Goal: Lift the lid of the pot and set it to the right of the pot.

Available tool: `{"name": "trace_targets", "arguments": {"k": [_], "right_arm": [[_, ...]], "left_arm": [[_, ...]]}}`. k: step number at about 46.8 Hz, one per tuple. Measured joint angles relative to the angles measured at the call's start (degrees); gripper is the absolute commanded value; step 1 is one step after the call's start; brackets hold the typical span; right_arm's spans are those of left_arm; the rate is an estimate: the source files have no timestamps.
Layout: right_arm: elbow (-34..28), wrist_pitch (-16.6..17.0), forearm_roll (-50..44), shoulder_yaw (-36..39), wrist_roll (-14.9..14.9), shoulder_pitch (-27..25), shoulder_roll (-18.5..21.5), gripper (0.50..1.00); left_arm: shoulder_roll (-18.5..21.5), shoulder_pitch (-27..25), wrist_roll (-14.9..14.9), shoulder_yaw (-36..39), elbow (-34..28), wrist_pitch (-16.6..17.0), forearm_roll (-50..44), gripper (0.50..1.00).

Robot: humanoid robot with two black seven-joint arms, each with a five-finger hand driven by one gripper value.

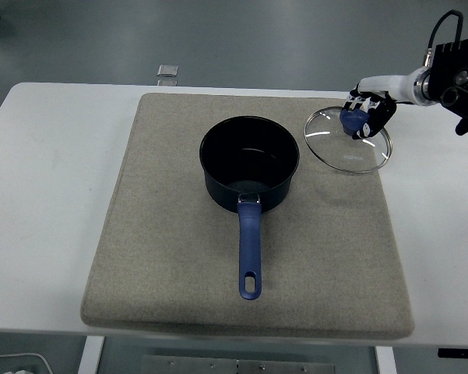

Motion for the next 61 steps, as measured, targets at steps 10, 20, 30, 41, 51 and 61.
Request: {"name": "trace_targets", "arguments": {"k": [10,20,30,41,51,61], "right_arm": [[-0.1,-3.8,-0.1,-0.4,0.0,-1.3,0.8,0.655],[0.0,-6.4,0.0,-0.4,0.2,-1.7,0.8,0.876],[0.3,-6.0,0.3,0.1,0.5,-1.1,0.8,0.925],[0.5,-6.0,0.4,2.8,0.7,-1.0,0.5,0.932],[0.6,-5.9,5.5,10.0,0.7,-1.7,0.3,0.930],[0.6,-6.4,19.5,10.7,0.7,-2.7,0.6,0.928]], "left_arm": [[0.0,0.0,0.0,0.0,0.0,0.0,0.0,1.000],[0.0,0.0,0.0,0.0,0.0,0.0,0.0,1.000],[0.0,0.0,0.0,0.0,0.0,0.0,0.0,1.000],[0.0,0.0,0.0,0.0,0.0,0.0,0.0,1.000],[0.0,0.0,0.0,0.0,0.0,0.0,0.0,1.000],[0.0,0.0,0.0,0.0,0.0,0.0,0.0,1.000]]}}
